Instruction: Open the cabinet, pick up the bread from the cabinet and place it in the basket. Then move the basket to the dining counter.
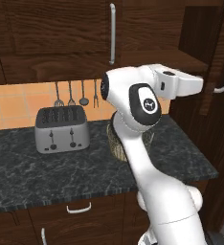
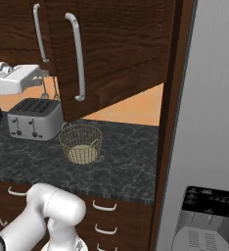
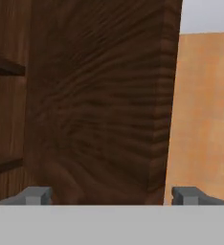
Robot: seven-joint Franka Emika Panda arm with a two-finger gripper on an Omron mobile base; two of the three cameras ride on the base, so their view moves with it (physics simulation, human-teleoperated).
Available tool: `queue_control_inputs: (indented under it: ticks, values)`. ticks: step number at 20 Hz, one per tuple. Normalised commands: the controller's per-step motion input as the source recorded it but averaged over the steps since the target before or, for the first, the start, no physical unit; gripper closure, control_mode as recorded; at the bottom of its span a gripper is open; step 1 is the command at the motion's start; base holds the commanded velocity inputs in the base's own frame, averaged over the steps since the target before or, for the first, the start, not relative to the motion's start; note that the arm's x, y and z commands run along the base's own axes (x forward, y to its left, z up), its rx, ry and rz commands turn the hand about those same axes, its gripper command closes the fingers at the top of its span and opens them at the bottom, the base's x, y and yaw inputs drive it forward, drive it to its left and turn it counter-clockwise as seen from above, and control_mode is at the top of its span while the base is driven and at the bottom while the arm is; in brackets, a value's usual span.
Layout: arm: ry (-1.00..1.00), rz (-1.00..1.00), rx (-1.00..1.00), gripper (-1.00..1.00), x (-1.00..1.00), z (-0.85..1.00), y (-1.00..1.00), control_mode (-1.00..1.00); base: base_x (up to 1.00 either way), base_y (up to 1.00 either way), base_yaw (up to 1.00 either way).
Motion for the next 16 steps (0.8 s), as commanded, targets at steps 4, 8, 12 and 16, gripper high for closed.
queue_control_inputs:
  ticks: [4, 8, 12, 16]
  values:
    - [-0.05, -0.06, 0.0, -1.0, 0.21, -0.19, -0.51, -1.0, 0.0, 0.0, 0.0]
    - [-0.1, -0.05, 0.0, -1.0, -0.08, -0.32, -0.83, -1.0, 0.0, 0.0, 0.0]
    - [-0.03, -0.07, 0.04, -1.0, -0.07, -0.23, -1.0, -1.0, 0.0, 0.0, 0.0]
    - [-0.03, -0.03, 0.09, -1.0, -0.06, -0.13, -1.0, -1.0, 0.0, 0.0, 0.0]
